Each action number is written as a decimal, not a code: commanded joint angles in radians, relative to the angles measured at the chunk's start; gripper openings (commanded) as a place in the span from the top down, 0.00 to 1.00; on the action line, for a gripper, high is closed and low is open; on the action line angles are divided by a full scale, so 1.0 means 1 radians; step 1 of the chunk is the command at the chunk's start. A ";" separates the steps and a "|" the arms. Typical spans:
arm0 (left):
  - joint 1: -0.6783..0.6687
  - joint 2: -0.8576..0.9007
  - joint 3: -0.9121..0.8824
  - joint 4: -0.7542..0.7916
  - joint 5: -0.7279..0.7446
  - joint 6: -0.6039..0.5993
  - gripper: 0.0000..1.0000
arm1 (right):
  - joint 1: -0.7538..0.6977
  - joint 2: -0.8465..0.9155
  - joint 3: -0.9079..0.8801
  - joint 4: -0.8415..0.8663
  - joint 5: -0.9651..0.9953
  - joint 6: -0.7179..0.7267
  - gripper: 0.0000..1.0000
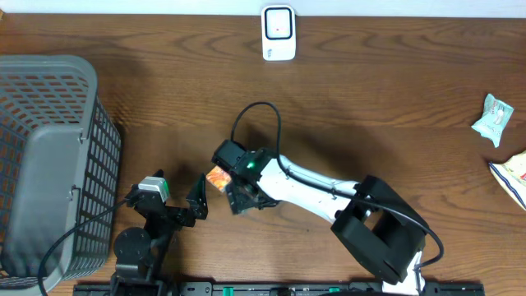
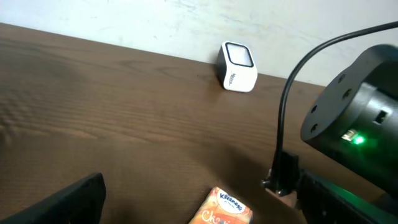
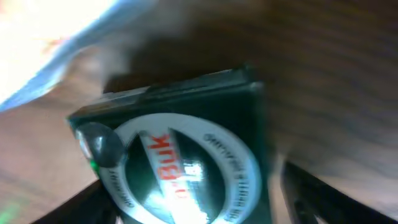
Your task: Scan the item barcode
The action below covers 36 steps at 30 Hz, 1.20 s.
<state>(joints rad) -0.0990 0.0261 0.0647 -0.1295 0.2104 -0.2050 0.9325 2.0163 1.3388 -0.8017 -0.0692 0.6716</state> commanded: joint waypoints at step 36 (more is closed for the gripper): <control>0.002 -0.002 -0.016 -0.026 0.006 0.017 0.02 | -0.253 0.056 -0.171 -0.100 0.085 -0.101 0.47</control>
<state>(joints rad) -0.0990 0.0261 0.0647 -0.1295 0.2108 -0.2054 0.6765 1.9778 1.2533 -0.8864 -0.0120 0.5686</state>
